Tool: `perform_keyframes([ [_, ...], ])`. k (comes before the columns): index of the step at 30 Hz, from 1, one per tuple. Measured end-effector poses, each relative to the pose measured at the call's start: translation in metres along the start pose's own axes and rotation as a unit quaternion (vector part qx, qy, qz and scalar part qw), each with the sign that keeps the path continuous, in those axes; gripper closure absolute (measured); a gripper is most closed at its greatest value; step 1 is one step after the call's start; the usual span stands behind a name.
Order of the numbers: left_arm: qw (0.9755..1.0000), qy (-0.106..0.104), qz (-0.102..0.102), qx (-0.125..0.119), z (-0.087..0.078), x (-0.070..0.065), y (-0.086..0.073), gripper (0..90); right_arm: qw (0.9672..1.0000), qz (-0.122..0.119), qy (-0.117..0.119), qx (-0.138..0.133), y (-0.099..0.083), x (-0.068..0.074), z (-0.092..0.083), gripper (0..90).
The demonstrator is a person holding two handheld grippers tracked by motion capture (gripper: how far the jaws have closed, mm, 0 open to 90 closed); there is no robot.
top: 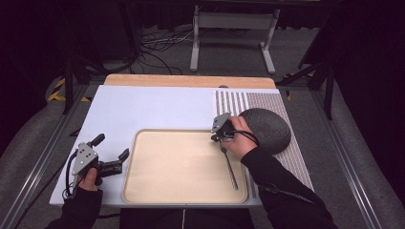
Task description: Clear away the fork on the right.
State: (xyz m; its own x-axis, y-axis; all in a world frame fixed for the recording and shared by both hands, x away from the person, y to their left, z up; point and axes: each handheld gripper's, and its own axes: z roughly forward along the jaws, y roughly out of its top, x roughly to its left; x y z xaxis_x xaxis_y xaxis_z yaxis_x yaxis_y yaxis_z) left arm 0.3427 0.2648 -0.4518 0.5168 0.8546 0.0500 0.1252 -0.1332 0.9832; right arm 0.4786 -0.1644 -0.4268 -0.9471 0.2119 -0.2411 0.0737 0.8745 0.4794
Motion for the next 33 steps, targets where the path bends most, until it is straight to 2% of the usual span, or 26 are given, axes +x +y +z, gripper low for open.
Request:
perform_keyframes([
  [19, 1.0, -0.001, 0.001, 0.001, 0.0, 0.0, 0.0, 0.2, 0.9994, 0.023, -0.015, 0.02, -0.018, -0.011, -0.005, 90.0],
  [25, 1.0, -0.001, 0.001, 0.0, 0.001, 0.0, 0.0, 0.2, 0.9993, 0.029, -0.02, 0.016, -0.02, -0.012, -0.008, 90.0],
  [30, 1.0, -0.001, 0.002, 0.002, 0.001, 0.0, 0.0, 0.2, 0.9992, 0.033, -0.019, -0.007, -0.016, -0.011, -0.018, 89.1],
  [33, 1.0, -0.001, 0.001, 0.001, 0.001, 0.0, 0.0, 0.2, 0.9987, 0.039, -0.022, -0.023, -0.011, -0.009, -0.026, 81.5],
])
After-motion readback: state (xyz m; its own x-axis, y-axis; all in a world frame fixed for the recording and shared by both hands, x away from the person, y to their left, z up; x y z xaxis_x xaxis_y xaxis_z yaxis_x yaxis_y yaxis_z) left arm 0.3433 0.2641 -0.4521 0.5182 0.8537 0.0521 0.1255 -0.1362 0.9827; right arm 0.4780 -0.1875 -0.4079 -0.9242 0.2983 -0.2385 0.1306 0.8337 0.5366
